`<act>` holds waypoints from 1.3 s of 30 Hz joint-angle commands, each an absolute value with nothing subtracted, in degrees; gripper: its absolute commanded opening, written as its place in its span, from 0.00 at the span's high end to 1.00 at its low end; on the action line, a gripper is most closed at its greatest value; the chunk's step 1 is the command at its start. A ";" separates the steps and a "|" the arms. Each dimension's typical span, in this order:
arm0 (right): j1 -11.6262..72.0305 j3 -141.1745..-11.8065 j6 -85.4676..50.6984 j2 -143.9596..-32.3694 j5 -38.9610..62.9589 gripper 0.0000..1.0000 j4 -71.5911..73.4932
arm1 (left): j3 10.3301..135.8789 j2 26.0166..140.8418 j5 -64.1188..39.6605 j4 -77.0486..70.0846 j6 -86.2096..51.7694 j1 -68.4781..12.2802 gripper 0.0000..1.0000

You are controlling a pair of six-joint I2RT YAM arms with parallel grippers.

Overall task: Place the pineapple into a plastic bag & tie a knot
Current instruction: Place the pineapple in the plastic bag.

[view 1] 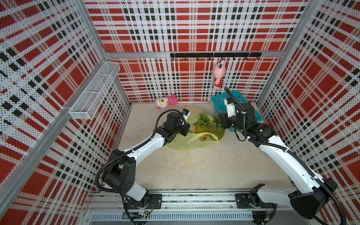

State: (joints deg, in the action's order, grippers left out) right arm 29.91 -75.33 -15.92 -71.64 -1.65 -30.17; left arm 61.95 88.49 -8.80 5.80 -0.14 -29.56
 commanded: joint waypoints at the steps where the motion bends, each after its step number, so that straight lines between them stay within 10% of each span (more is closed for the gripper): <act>1: 30.60 -74.80 -18.99 -70.49 11.02 1.00 -17.78 | 61.33 87.46 -9.50 4.40 -0.69 -29.27 1.00; 15: 35.51 -63.78 -13.27 -78.08 10.23 1.00 9.51 | 61.25 87.01 -8.75 2.22 -4.30 -25.59 1.00; 27: 36.78 -70.19 -7.35 -91.29 10.97 1.00 1.60 | 60.87 86.67 -10.62 1.25 -4.61 -23.93 1.00; 32: 36.71 -74.29 -10.54 -90.92 11.43 0.44 -2.22 | 60.89 85.41 -9.49 0.89 -6.12 -23.80 0.80; 39: 31.56 -72.23 -19.48 -82.74 10.29 0.23 -1.21 | 59.70 79.81 -2.62 -0.09 -8.26 -23.85 0.48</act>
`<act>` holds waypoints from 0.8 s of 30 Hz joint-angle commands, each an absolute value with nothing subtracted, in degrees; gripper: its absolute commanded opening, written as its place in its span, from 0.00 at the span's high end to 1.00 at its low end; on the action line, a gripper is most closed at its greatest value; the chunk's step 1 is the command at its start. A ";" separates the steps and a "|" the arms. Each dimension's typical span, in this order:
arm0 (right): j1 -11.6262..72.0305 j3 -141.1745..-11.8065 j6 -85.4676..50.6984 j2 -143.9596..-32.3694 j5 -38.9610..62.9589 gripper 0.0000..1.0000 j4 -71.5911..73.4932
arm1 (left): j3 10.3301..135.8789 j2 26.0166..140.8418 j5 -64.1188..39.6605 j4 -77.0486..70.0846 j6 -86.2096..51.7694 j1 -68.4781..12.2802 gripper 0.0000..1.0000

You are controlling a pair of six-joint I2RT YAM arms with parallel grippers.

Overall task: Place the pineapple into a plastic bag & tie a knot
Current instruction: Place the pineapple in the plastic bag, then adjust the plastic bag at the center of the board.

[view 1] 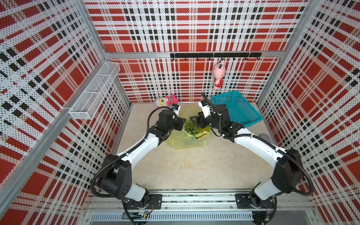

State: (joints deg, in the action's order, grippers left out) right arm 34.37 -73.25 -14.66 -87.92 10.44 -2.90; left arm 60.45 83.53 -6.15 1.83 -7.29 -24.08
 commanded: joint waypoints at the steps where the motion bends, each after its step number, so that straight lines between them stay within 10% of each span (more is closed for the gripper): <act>1: 30.31 -71.01 -20.78 -81.10 10.21 0.21 -0.91 | 59.66 78.60 -1.16 -0.09 -8.37 -24.18 0.44; 15: 9.01 -55.28 -34.53 -69.13 18.01 0.12 -8.42 | 69.80 79.92 26.22 12.39 -4.89 -52.58 0.01; 24: 1.33 -52.70 -37.45 -67.79 16.92 0.05 -8.88 | 84.50 100.43 28.62 25.18 -13.85 -60.15 0.07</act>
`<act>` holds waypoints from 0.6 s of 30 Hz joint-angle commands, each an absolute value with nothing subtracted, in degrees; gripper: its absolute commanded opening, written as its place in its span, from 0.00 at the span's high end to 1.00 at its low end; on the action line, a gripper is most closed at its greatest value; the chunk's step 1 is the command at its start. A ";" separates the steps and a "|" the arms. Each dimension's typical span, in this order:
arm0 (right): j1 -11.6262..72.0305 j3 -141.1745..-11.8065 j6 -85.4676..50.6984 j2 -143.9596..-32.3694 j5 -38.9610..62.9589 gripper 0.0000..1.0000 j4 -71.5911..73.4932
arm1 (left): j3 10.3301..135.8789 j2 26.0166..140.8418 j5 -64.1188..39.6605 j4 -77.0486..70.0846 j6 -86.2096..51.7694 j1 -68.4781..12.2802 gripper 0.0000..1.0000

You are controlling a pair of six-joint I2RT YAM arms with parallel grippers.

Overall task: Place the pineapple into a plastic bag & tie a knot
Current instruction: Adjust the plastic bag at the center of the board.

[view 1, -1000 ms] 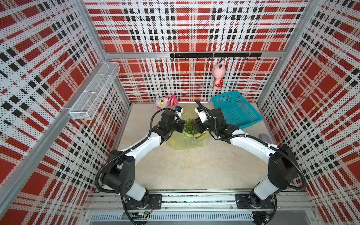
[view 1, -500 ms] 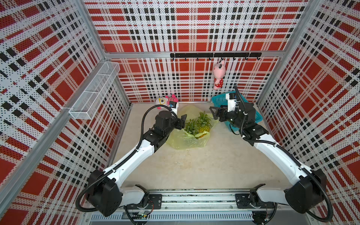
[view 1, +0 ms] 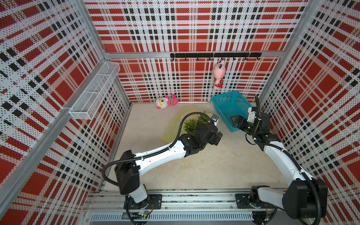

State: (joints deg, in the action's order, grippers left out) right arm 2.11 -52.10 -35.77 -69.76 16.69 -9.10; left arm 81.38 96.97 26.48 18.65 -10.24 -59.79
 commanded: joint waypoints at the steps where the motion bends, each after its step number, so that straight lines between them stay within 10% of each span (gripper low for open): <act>1: 1.32 -52.89 -37.37 -67.80 16.72 0.05 -8.96 | 85.58 102.28 29.02 25.69 -14.21 -60.41 0.09; 18: 1.19 -53.32 -37.25 -68.71 18.33 0.04 -6.90 | 92.75 117.33 41.64 32.14 -17.52 -59.78 0.33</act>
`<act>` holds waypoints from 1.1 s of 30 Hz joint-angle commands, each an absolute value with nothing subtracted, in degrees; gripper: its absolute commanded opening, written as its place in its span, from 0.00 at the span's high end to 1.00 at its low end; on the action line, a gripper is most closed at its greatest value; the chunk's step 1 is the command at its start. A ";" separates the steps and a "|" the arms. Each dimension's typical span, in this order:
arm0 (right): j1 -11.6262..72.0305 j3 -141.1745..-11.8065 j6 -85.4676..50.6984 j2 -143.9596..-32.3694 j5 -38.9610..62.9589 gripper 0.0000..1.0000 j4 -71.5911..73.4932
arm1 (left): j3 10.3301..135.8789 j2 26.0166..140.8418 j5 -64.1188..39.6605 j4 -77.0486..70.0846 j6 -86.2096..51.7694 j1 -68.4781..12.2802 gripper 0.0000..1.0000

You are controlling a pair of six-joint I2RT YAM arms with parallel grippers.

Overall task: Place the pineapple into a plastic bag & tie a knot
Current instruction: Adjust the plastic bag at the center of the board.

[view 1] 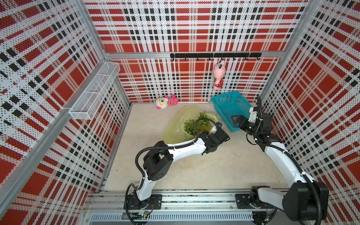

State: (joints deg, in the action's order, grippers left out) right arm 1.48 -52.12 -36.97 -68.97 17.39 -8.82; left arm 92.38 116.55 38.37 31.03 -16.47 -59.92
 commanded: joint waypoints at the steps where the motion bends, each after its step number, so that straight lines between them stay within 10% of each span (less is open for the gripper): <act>1: 1.15 -53.50 -37.20 -69.08 18.73 0.04 -6.90 | 92.35 117.41 42.20 32.08 -17.74 -59.85 0.35; 9: 2.97 -56.80 -29.30 -71.95 20.98 0.13 -9.50 | 90.78 114.31 43.07 31.19 -16.61 -59.97 1.00; 20: 13.01 -72.35 -0.15 -81.57 21.51 0.18 -21.82 | 73.99 94.59 31.44 15.73 -17.01 -58.24 1.00; 33: 17.86 -82.10 4.00 -95.96 10.81 0.29 -24.77 | 66.54 86.68 26.52 10.46 -19.29 -54.47 1.00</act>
State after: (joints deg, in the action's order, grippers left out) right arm 17.96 -79.18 1.61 -94.21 14.50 -23.64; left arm 67.05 89.21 27.79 13.50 -18.44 -54.94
